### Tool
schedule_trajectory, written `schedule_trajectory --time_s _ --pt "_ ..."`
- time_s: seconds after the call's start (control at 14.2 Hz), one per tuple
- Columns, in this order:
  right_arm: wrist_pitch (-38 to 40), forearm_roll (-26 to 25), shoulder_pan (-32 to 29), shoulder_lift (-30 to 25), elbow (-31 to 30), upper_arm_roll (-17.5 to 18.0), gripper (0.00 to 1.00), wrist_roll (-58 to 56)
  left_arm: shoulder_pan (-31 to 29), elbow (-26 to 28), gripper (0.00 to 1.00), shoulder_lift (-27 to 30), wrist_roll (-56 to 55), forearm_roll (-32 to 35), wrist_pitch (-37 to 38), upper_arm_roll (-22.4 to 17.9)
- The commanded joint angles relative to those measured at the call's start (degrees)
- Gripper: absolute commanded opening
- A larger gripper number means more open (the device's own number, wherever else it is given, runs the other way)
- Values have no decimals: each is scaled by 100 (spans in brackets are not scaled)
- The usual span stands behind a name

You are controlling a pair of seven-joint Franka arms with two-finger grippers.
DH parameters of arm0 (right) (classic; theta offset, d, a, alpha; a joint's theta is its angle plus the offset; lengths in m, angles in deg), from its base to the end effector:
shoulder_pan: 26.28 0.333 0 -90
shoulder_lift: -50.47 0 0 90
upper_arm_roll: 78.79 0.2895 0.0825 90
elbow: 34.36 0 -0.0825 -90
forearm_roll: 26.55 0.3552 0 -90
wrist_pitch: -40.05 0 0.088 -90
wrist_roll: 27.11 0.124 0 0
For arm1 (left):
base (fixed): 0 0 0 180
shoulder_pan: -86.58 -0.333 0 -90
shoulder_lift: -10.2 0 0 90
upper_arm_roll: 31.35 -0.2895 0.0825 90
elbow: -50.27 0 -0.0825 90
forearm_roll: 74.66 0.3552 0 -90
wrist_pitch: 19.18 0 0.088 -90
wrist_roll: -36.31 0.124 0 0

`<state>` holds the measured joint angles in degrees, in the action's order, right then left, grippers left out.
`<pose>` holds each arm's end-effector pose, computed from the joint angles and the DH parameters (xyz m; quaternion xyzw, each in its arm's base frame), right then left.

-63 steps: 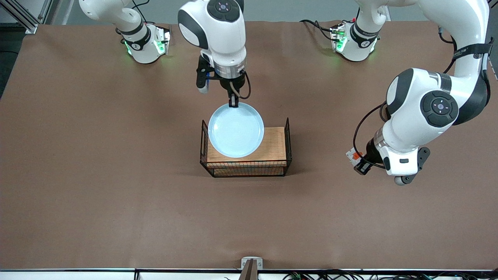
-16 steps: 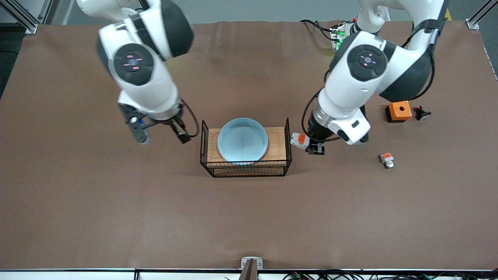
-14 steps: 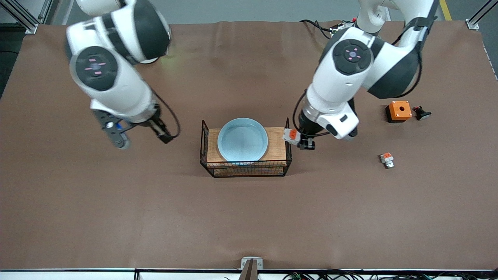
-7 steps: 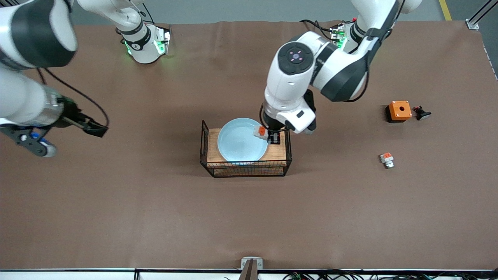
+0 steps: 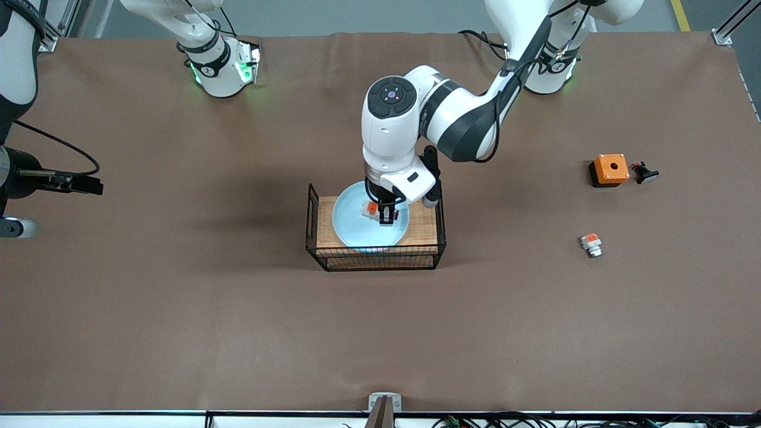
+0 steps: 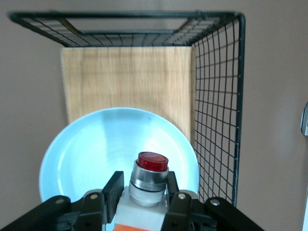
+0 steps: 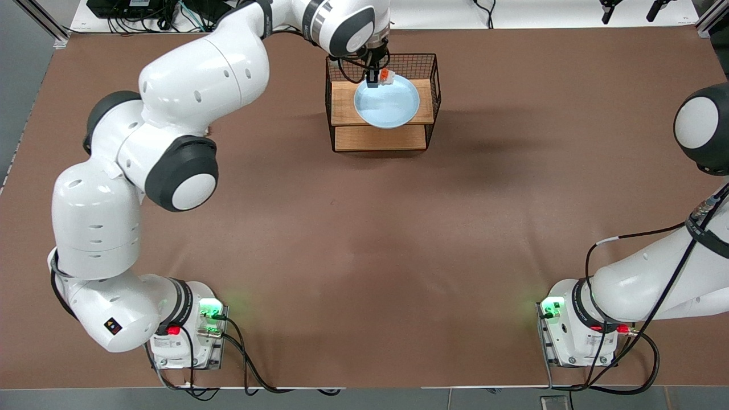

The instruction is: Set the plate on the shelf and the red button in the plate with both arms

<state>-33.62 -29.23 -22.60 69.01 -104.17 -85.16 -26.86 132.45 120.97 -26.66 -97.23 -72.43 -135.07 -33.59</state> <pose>0.5758 -0.0234 0.5330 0.9907 -0.0285 -0.1274 0.0382 0.5101 -0.4914 0.3771 0.7139 0.6959 0.0313 0.0721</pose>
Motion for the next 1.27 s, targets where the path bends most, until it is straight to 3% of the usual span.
schedule_trajectory --time_s 0.0,0.64,0.92,1.2 --pt "-16 -32 -166 -17 -24 127 100 -219 79 -241 18 -224 -32 -21 -187 -118" --pt "63 82 -236 -96 63 153 100 -183 237 -223 18 -462 -32 -21 -381 -127" --pt "642 662 -280 -614 -199 118 100 -122 237 -223 18 -532 -32 -21 -381 -119" --pt "276 531 -263 -1114 -489 118 100 -140 246 -215 19 -637 -24 -21 -390 -110"
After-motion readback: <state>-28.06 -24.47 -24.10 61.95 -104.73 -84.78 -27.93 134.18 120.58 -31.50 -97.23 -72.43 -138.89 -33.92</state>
